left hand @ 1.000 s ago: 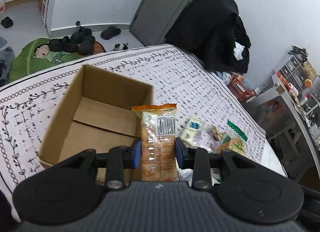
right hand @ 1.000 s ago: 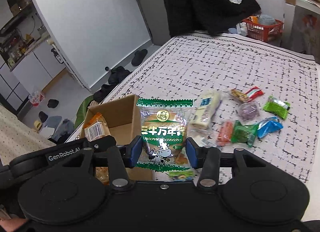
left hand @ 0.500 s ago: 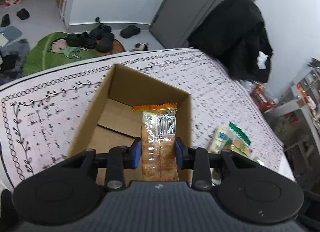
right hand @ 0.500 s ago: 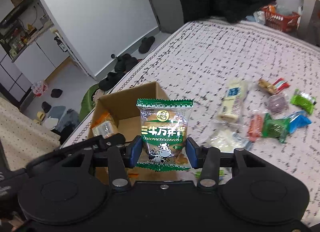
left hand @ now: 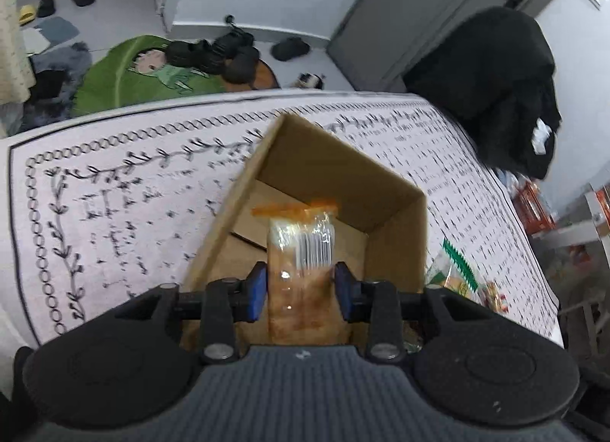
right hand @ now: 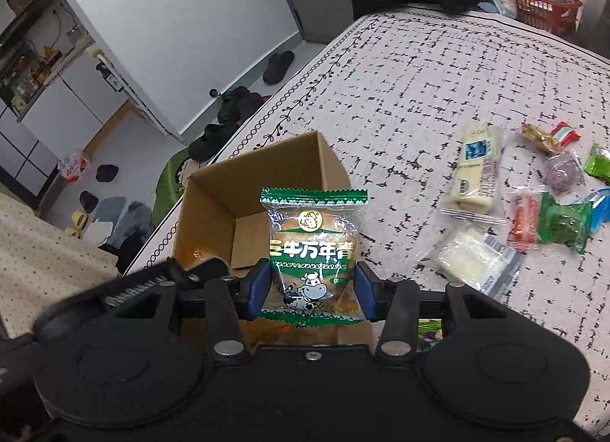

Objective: Organize snacks
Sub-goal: 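Open both tools to drop the cracker pack and biscuit into the box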

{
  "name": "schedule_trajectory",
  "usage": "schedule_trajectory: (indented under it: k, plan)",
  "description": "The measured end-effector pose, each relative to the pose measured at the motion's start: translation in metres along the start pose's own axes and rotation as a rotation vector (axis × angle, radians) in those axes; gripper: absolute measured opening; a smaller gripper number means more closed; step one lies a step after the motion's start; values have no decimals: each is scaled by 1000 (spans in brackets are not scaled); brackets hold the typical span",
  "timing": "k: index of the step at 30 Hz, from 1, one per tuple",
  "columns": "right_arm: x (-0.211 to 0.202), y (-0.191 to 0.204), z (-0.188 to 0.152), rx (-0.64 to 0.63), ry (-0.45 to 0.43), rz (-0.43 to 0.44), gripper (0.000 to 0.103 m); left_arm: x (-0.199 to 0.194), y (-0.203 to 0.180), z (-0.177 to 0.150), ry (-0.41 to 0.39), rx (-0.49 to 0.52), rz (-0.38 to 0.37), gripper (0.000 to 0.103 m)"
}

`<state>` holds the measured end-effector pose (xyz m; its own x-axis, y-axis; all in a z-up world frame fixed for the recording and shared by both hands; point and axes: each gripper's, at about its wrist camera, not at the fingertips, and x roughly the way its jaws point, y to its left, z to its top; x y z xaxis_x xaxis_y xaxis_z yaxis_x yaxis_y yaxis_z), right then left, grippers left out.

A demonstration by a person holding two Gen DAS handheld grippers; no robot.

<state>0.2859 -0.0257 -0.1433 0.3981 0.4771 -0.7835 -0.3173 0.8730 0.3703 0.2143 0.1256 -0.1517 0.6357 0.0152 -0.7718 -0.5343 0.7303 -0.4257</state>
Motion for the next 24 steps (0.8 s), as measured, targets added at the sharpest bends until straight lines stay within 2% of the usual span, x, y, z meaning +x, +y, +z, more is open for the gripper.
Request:
schedule_trajectory:
  k: [2,9,17,21,24]
  plan:
    - [3,6,0,-18,1,2,46,-6,4,3,-23,-27,1,40]
    - [9,17,4,-79,30,8,48,-19,8,9,-62,-77,5,59]
    - [-13,9,3,-66,11,-7,59,-24,10,10,-48,-106,14,80]
    - [-29,0,-2,-65,-8,-42,69,-26,6,6,-27,-81,27,82]
    - [-37,-10,-7,-49,-13,-60,70,-26,1,1,-6,-56,40,84]
